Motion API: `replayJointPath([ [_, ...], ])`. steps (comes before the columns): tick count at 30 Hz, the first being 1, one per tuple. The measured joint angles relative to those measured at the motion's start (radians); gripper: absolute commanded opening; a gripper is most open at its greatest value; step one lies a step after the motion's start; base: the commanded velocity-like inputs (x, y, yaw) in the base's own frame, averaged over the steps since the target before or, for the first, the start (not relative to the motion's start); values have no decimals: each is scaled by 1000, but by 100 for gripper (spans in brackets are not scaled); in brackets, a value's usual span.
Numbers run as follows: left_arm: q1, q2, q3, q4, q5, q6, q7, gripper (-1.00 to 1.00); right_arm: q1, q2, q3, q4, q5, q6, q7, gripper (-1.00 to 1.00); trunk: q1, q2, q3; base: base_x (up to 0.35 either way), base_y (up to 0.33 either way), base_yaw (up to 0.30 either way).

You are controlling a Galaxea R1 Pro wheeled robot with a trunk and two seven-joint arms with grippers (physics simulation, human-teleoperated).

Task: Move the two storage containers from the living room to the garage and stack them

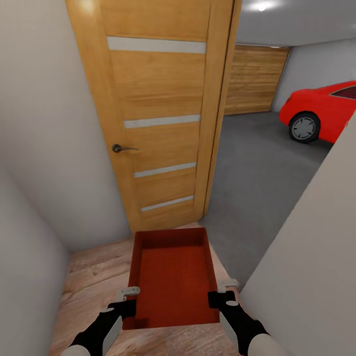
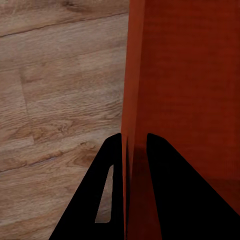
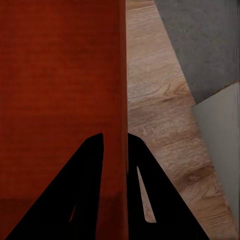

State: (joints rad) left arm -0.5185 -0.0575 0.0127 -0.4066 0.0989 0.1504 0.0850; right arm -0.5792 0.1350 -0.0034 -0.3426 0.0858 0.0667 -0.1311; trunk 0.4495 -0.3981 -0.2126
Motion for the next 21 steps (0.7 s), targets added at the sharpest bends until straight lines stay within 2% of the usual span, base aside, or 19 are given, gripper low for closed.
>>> replayJointPath([
  [10,0,0,0,0,1,-1,0,-100,0,0,0,-1,1,0,1,-100,0,0,0,0,0,-252],
  [15,0,0,0,0,2,-2,0,-100,0,-1,1,-1,1,0,2,-100,0,0,0,34,49,-49],
  [21,1,0,1,1,2,-4,0,-100,0,-1,2,-1,2,0,2,-100,0,0,0,156,257,-3],
])
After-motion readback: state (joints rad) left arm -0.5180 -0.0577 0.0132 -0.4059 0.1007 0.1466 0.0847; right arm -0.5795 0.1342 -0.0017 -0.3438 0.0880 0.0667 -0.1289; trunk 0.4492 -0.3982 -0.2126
